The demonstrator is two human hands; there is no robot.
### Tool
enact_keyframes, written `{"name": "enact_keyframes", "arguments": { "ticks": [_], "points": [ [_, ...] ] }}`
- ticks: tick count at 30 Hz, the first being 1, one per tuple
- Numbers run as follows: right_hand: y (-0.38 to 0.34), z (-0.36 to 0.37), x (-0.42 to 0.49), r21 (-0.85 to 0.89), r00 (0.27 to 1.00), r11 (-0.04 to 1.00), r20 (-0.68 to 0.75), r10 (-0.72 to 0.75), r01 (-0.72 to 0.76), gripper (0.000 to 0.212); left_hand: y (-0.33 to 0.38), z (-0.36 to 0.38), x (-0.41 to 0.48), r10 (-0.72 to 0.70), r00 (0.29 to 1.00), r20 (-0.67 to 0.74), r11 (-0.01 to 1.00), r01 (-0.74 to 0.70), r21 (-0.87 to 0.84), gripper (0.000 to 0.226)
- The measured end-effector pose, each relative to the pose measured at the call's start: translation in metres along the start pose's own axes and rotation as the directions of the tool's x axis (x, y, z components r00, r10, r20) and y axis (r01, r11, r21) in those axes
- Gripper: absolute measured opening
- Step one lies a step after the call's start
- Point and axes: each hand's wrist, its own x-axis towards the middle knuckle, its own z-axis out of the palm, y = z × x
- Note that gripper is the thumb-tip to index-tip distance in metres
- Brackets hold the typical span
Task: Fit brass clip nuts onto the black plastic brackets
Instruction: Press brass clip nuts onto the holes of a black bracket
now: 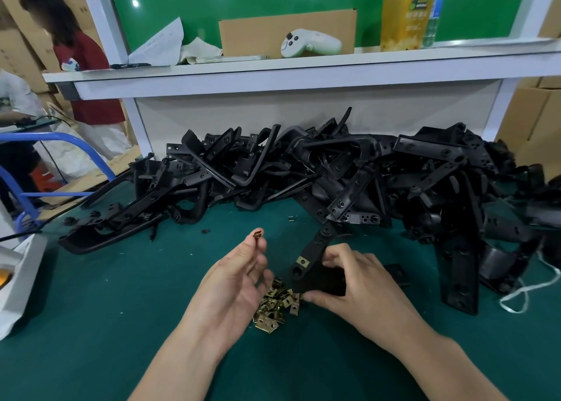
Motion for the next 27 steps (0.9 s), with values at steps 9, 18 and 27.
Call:
{"name": "enact_keyframes", "arguments": {
  "ticks": [9, 18, 27],
  "points": [
    [-0.008, -0.005, -0.001, -0.038, 0.998, 0.997, 0.007, -0.069, 0.069, 0.061, -0.005, -0.001, 0.0, 0.106, 0.994, -0.021, 0.971, -0.099, 0.218, 0.027],
    [-0.021, -0.006, -0.002, -0.093, 0.987, 0.983, 0.047, -0.154, 0.158, 0.054, -0.013, 0.007, -0.004, 0.14, 0.99, 0.033, 0.926, -0.143, 0.349, 0.024],
    [-0.024, -0.003, -0.002, -0.113, 0.978, 0.973, 0.067, -0.196, 0.202, 0.053, -0.012, 0.006, -0.003, 0.101, 0.994, 0.039, 0.934, -0.108, 0.342, 0.022]
  ]
}}
